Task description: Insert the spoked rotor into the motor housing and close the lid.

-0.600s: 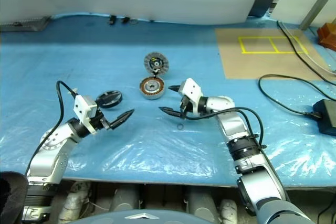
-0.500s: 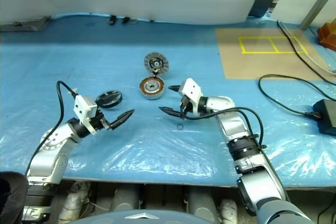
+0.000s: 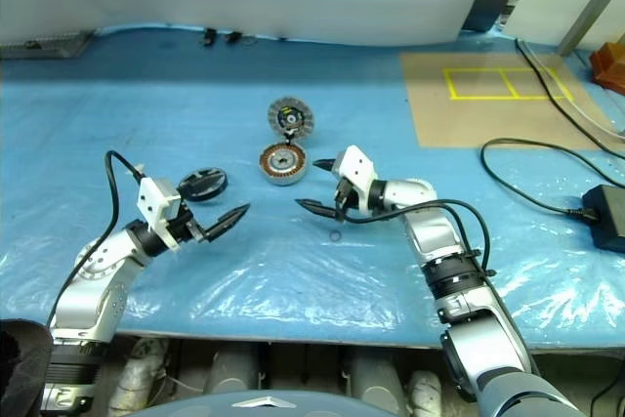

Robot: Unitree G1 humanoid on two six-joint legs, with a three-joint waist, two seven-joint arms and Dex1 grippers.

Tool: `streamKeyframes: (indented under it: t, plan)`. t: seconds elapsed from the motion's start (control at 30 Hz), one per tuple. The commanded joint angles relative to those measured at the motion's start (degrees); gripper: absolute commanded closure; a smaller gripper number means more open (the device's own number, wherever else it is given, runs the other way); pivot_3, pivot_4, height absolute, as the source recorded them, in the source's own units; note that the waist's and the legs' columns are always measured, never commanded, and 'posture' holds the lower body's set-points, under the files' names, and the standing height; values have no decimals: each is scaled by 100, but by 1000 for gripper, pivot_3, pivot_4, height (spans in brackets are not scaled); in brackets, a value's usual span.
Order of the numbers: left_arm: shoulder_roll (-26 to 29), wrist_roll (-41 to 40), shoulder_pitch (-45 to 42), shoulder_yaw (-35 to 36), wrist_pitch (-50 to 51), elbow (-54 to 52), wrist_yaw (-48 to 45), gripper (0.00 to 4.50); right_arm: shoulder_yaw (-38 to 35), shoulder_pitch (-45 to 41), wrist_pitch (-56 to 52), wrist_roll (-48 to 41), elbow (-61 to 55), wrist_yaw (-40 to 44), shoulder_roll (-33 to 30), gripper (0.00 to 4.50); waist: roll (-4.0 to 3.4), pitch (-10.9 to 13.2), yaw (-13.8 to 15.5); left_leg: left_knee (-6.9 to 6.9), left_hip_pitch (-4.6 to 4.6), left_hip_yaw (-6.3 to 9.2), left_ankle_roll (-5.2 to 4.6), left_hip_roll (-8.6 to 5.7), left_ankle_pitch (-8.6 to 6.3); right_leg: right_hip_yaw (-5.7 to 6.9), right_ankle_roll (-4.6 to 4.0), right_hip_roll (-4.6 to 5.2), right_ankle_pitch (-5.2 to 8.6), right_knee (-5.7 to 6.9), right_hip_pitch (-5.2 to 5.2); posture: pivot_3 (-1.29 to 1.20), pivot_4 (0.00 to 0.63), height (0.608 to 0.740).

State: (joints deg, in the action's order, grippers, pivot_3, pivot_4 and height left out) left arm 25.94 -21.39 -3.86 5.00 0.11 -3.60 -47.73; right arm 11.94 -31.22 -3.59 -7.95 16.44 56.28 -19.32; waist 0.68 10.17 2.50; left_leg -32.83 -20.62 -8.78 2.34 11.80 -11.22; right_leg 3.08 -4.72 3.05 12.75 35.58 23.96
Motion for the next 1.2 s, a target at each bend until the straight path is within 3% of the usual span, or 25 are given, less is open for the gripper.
streamKeyframes:
  t: [0.03,0.17,0.57,0.77,1.2]
  plan:
    - [95,-59,124,160,-107,-195,-12,0,-10,-181,-473,-291,-380,80,154,16,0,0,-13,1,0,0,0,0,0,0,0,0,0,0,0,0,150,740]
    - [95,-66,285,201,-132,-287,43,0,70,-359,-611,-204,-407,51,303,16,-2,2,-10,2,0,2,0,0,0,0,0,-1,0,0,3,0,150,740]
    - [-317,34,994,87,-288,-781,420,0,1182,-2321,-2031,914,727,-67,635,16,-7,4,3,7,-4,0,7,1,3,0,-1,0,1,-6,4,0,150,740]
    - [-594,175,1386,-18,-493,-881,678,0,1446,-3013,-2062,1376,1626,-200,968,16,-14,9,-21,7,-7,0,23,4,12,0,-1,-1,1,-2,10,0,150,740]
    - [-845,295,1679,-116,-696,-1047,1059,0,1718,-3470,-1680,1978,3092,18,1190,16,-22,12,-5,1,-5,-2,9,7,4,0,-4,0,1,13,14,0,150,740]
